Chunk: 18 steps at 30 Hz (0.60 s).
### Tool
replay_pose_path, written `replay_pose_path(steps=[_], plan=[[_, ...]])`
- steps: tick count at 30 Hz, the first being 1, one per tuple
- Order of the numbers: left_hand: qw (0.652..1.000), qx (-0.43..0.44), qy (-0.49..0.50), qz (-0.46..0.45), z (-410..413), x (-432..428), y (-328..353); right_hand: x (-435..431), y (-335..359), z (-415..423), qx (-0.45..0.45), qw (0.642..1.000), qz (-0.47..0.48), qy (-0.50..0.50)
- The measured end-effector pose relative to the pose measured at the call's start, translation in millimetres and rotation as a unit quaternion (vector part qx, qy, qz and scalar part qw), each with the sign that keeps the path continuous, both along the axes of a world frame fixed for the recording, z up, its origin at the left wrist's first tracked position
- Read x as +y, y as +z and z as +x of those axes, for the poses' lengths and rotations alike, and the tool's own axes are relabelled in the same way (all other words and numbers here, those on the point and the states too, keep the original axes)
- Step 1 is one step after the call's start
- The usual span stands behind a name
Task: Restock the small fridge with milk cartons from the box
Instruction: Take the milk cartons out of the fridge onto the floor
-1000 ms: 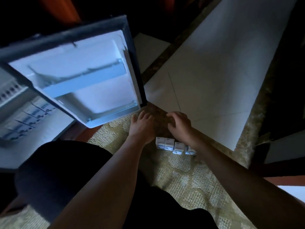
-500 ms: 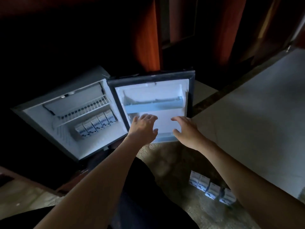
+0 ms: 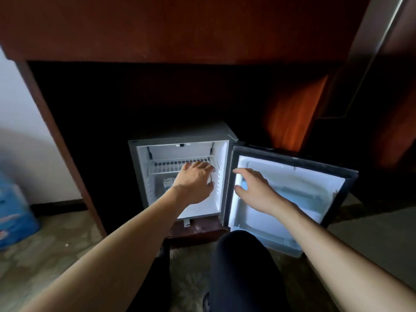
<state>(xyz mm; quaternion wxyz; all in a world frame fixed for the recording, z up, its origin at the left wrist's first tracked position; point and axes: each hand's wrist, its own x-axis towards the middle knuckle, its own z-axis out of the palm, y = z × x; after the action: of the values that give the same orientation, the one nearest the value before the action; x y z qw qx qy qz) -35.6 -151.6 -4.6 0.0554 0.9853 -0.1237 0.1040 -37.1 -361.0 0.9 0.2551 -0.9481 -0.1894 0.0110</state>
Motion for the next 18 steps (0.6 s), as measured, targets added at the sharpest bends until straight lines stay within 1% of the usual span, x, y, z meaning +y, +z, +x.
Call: replay_pose_path(steps=[3, 8, 12, 18], plan=[[1.0, 0.002, 0.018, 0.007, 7, 27, -3, 29, 5, 11, -0.006, 0.999, -0.033, 0.024], [1.0, -0.003, 0.024, 0.009, 22, 62, -24, 68, -5, 45, 0.005, 0.998, -0.038, 0.054], [0.999, 0.013, 0.045, 0.004, 44, 91, -49, 91, -30, 81, 0.043, 0.996, -0.034, 0.074], [0.994, 0.054, 0.093, -0.021, 87, 121, -96, 121, -81, 138, 0.074, 0.99, -0.071, 0.095]])
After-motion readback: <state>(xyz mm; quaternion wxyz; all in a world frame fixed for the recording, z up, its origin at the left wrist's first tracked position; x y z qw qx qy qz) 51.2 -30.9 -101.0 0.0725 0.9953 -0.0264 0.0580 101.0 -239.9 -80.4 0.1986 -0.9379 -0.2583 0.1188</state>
